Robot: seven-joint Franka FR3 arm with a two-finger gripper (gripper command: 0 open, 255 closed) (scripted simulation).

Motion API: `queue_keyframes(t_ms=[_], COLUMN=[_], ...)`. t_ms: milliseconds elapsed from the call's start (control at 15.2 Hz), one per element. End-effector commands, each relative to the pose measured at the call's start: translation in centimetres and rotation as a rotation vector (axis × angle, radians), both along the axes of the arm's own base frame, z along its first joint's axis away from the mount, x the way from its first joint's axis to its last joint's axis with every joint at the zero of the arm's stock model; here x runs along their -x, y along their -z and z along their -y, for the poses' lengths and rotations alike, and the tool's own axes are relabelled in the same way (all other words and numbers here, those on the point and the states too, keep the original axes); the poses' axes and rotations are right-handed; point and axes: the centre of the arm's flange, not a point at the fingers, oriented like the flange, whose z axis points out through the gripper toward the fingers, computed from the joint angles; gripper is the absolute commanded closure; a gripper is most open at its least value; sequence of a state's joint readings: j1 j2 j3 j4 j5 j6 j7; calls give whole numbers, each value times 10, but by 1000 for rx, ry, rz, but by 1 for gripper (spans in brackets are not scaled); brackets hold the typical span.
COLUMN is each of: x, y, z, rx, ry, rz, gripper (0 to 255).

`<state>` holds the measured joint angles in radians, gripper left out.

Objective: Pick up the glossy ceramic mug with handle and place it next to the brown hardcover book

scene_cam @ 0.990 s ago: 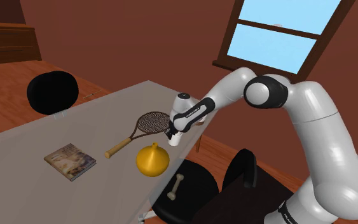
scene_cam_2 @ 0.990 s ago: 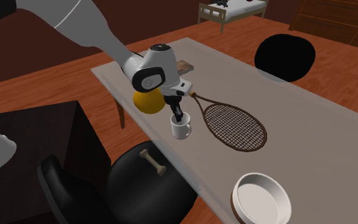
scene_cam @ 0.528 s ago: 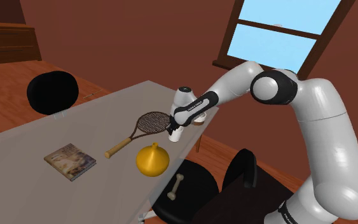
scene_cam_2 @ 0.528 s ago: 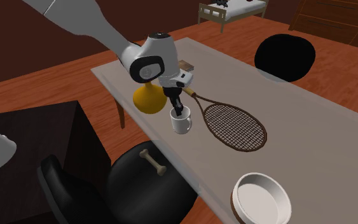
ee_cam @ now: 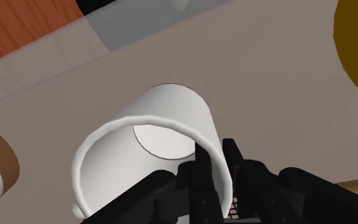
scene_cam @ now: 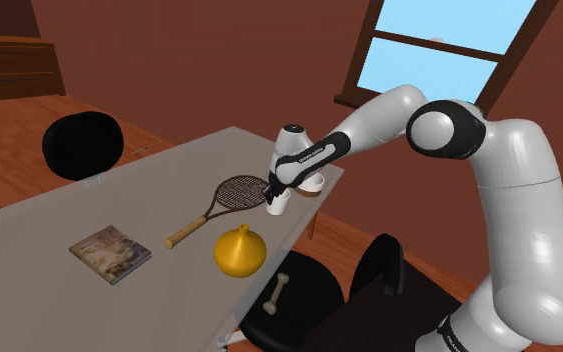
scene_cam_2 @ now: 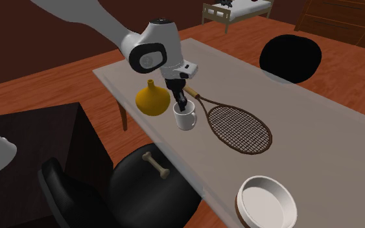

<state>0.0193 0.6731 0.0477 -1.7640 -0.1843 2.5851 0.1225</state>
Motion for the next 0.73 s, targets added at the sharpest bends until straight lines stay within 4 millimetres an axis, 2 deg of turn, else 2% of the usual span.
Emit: queue_keyframes(t_ms=[0,660], x=[0,0], y=[-11,-64], z=[0,0], rx=[0,0], ry=[0,0], rz=[0,0], gripper=[255,255])
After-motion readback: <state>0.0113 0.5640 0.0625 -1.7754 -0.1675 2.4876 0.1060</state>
